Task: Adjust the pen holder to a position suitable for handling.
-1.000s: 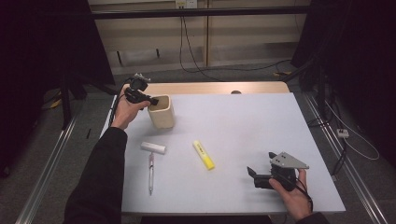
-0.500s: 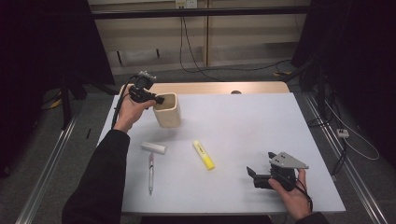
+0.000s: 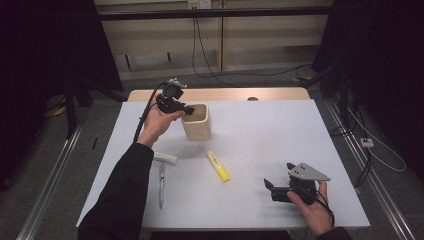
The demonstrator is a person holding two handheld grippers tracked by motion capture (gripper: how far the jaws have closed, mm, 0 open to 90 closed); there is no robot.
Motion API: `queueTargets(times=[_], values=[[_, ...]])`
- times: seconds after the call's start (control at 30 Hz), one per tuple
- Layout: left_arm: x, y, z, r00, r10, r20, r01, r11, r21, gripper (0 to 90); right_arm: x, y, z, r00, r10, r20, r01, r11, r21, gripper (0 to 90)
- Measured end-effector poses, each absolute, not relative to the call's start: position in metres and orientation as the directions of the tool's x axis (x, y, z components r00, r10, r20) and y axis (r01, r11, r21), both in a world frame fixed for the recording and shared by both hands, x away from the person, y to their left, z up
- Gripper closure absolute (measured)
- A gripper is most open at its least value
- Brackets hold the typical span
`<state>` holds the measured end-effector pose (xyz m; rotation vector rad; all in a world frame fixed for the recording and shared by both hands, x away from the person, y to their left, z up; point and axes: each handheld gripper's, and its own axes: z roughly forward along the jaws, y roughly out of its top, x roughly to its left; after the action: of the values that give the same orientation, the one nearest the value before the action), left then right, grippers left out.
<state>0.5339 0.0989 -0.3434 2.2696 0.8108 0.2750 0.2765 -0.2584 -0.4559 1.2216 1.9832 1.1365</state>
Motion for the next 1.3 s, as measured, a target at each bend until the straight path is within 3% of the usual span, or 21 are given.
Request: queueTargets(times=[0.7,1.3], values=[[0.541,0.042,-0.364,0.784,0.618,-0.058,0.505,-0.58,0.639,72.7,0.276,-0.259,-0.456,-0.444,0.896,-0.014,0.438,0.23,0.869,4.1],[0.541,0.021,-0.376,0.784,0.62,-0.033,0.509,-0.611,0.606,72.2,0.276,-0.258,-0.456,-0.449,0.894,-0.013,0.439,0.233,0.868,4.1]])
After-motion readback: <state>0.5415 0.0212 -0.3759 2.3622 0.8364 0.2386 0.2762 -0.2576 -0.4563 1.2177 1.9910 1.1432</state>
